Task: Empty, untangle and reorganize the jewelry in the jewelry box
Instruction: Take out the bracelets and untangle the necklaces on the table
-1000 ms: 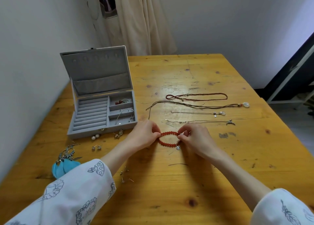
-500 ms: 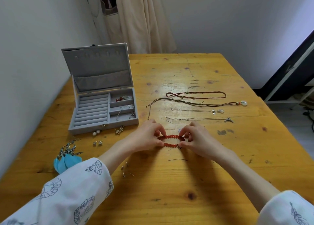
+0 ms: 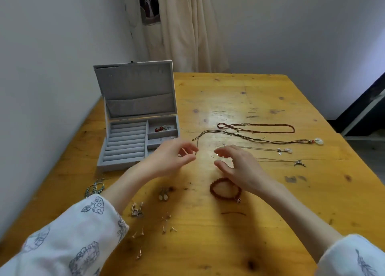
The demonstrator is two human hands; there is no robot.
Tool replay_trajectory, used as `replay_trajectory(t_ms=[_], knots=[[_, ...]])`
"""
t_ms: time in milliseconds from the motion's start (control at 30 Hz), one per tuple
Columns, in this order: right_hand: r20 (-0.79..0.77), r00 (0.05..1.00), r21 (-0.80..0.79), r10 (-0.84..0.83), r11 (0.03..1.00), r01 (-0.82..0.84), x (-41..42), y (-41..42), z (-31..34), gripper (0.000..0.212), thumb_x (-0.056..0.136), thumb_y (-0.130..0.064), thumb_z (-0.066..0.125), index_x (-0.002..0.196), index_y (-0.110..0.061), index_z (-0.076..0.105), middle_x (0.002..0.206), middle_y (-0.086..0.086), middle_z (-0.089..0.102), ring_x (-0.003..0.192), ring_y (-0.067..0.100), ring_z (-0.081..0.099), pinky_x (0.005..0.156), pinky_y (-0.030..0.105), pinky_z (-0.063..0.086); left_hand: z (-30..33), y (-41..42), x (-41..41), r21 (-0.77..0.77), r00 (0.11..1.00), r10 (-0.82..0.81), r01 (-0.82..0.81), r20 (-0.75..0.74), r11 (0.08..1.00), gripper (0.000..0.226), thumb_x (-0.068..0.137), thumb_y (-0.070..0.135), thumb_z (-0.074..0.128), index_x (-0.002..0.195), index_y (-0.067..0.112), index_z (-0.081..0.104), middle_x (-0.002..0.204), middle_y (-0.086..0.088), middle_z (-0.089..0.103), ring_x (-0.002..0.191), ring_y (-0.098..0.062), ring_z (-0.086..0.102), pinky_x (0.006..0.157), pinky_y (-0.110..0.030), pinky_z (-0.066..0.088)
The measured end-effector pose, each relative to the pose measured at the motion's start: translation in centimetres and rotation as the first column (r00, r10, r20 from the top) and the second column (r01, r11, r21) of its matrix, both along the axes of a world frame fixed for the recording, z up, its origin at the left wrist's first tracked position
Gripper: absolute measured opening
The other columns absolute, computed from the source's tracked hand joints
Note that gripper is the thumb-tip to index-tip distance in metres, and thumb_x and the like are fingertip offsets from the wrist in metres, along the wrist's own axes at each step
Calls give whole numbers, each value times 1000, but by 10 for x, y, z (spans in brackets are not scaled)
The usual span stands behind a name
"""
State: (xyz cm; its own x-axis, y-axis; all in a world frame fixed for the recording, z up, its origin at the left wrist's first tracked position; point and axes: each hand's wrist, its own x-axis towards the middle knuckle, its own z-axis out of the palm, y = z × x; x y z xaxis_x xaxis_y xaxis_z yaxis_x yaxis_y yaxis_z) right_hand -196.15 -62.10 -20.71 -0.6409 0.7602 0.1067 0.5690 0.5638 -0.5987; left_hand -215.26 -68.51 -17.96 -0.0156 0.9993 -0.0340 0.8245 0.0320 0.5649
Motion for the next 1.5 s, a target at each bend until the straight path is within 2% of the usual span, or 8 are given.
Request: replay_trajectory(t_ms=[267, 567, 767, 967, 1033, 1167, 1400, 1500], knots=[[23, 996, 91, 91, 992, -93, -108, 28, -7, 48, 97, -30, 36, 142, -14, 27, 148, 6, 31, 137, 22, 26, 112, 34, 20, -1, 36, -85, 142, 926, 362, -346, -109, 928, 21, 90, 13, 51, 101, 17, 69, 105, -3, 67, 95, -11, 58, 84, -24, 44], [163, 979, 15, 119, 992, -123, -136, 37, -38, 55, 99, -31, 19, 146, -11, -3, 156, 5, -3, 143, 16, -9, 115, 38, -7, -20, 79, -85, 134, 831, 390, -368, -396, 920, 19, 85, 29, 59, 98, 19, 70, 103, -6, 68, 101, -26, 59, 82, -36, 46], [137, 984, 19, 110, 993, -114, -136, 37, -30, 52, 100, -27, 22, 146, -10, 8, 156, 7, 7, 144, 17, -3, 116, 35, -4, -1, 69, -89, 118, 914, 401, -392, -61, 912, 11, 85, 22, 60, 88, 16, 68, 86, -2, 68, 89, -18, 61, 80, -24, 44], [-425, 902, -400, -72, 909, -115, -134, 29, 12, 36, 95, -21, 44, 130, -19, 46, 134, -1, 50, 122, 6, 44, 100, 21, 34, 42, 44, -83, 124, 919, 294, -334, 261, 934, 4, 85, 20, 62, 84, 18, 66, 76, 1, 70, 75, -9, 66, 76, -24, 51], [-515, 854, -505, -77, 833, -229, -128, 25, 27, 24, 91, -23, 53, 114, -19, 60, 116, -3, 63, 101, -3, 57, 86, 13, 43, 52, 36, -78, 108, 896, 275, -330, 350, 938, 5, 85, 18, 61, 86, 15, 65, 77, -2, 70, 74, -11, 66, 73, -24, 52], [-609, 762, -645, -219, 696, -315, -109, 12, 44, 12, 88, -17, 58, 89, -8, 66, 80, 4, 70, 81, 15, 67, 83, 27, 53, 64, 15, -68, -34, 733, 291, -344, 615, 938, 6, 88, 12, 57, 91, 10, 62, 77, -5, 68, 66, -10, 66, 60, -18, 53], [-552, 773, -736, -313, 619, -275, -63, -7, 60, 10, 86, -15, 61, 86, -7, 68, 68, 1, 56, 61, 8, 59, 71, 27, 55, 68, -10, -38, -34, 783, 327, -366, 529, 930, 6, 89, 14, 56, 90, 16, 61, 84, -3, 68, 76, -12, 65, 64, -21, 49], [-538, 779, -740, -322, 623, -253, -44, -14, 67, 11, 83, -16, 64, 88, -7, 68, 69, 1, 56, 61, 9, 59, 70, 27, 54, 71, -17, -20, -95, 659, 315, -348, 682, 933, 7, 89, 11, 54, 90, 13, 60, 82, -3, 71, 81, -14, 68, 65, -22, 50]])
